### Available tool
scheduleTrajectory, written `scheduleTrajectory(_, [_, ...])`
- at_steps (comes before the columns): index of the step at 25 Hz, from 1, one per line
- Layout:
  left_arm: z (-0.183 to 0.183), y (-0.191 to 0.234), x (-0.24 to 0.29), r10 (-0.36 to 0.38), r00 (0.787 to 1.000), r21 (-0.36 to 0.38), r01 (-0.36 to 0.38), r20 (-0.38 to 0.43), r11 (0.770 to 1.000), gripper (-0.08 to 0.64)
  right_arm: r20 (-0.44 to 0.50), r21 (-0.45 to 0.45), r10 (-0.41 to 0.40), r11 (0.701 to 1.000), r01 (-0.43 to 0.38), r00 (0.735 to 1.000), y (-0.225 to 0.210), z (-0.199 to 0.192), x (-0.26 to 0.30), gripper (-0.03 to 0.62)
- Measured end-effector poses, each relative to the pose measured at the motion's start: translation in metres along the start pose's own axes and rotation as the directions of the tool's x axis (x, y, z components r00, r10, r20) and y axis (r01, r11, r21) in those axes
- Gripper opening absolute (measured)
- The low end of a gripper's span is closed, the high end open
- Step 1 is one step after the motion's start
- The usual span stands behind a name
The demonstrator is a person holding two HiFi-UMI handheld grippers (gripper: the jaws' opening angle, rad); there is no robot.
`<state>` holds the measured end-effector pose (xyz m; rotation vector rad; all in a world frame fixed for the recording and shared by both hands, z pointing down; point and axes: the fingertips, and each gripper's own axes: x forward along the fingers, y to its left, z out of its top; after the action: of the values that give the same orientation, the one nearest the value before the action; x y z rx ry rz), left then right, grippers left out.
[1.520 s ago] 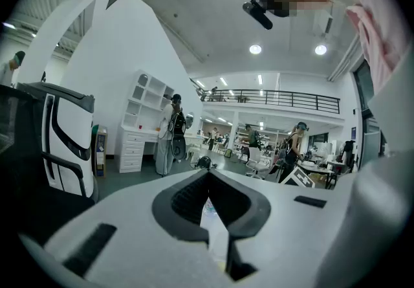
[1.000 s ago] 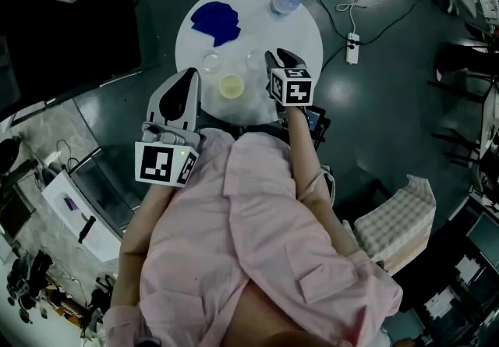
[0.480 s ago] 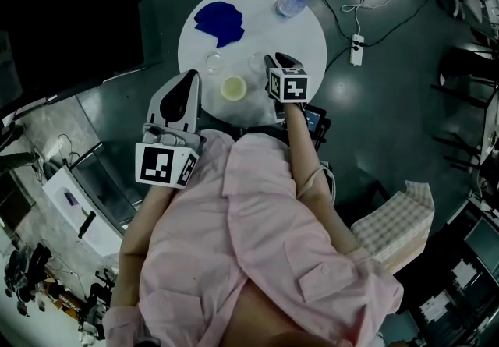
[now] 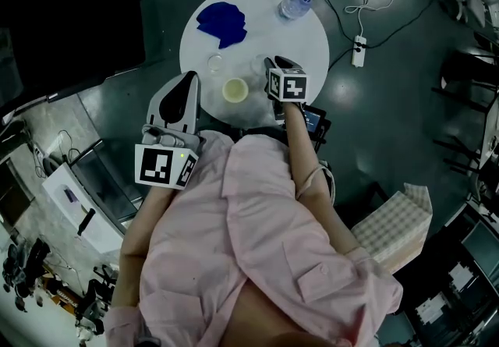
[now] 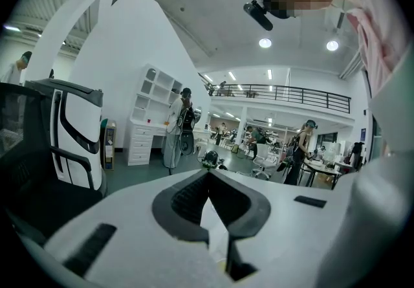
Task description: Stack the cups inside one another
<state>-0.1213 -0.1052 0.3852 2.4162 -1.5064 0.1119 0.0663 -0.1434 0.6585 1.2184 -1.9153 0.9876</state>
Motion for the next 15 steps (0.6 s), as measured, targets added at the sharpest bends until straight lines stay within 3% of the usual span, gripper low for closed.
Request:
scheduleTrajectory(4, [-0.001, 0.002, -0.001, 0.008, 1.0, -0.007, -0.008, -0.002, 1.0, 0.009, -0.026, 0.008, -0.013, 1.0, 0.013, 1.0, -0.001, -0.007, 0.004, 0.103])
scheduleTrajectory(8, [-0.001, 0.002, -0.001, 0.013, 1.0, -0.006, -0.013, -0.004, 1.0, 0.009, -0.039, 0.015, -0.044, 0.999, 0.045, 0.998, -0.005, -0.012, 0.005, 0.044])
scheduleTrajectory(15, [-0.001, 0.003, -0.001, 0.012, 1.0, -0.01, -0.013, -0.005, 1.0, 0.009, -0.014, 0.008, -0.022, 1.0, 0.023, 1.0, 0.001, -0.006, 0.002, 0.041])
